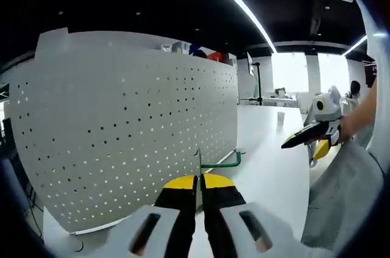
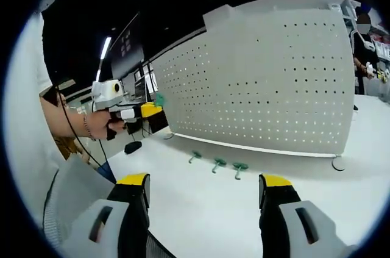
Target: Insert the hook assembly into the mounting plate slot until the hook locks in place.
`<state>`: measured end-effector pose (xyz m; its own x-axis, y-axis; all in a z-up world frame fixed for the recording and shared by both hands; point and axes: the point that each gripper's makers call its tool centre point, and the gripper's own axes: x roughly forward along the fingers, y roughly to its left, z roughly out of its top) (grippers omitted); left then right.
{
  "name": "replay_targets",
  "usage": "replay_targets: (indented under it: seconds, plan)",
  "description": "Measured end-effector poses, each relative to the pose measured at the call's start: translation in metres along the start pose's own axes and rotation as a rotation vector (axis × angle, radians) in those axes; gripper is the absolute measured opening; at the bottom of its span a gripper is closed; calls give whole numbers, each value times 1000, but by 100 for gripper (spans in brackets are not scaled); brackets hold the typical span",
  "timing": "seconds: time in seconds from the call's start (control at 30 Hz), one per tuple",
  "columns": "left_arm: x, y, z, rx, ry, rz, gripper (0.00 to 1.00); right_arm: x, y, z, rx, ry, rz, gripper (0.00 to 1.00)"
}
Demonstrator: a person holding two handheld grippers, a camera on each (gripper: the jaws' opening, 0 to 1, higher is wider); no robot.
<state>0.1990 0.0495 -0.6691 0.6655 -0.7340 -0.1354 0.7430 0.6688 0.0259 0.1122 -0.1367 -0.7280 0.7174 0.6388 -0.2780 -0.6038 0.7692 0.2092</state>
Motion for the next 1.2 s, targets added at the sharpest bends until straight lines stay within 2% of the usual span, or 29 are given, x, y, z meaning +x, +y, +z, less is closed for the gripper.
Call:
replay_targets:
  seconds: [0.03,0.17,0.37,0.7,0.93,1.07,1.2]
  plan:
    - [-1,0,1,2,8,7,2,0,0,1,2,-4,0,70]
    - [-2,0,11,-12,-27,16,2,2,2,1,3,-5,4,70]
    - [-3,-12,24,1,-50,1,2,0,2,1,6,-8,3,70]
    - [-2,-13,21,-13,-50,11,2,0,3,3,-2,-10,3,70]
    - [-3,-15,18,-21,-47,15,2,-2,9,33,-40,-86,12,67]
    - [-4,-16,18,-23,-48,20,2,-7,13,62,-47,-219,31,66]
    - [-4,-16,17,-25,-47,21,2,-10,18,68,-57,-240,47,65]
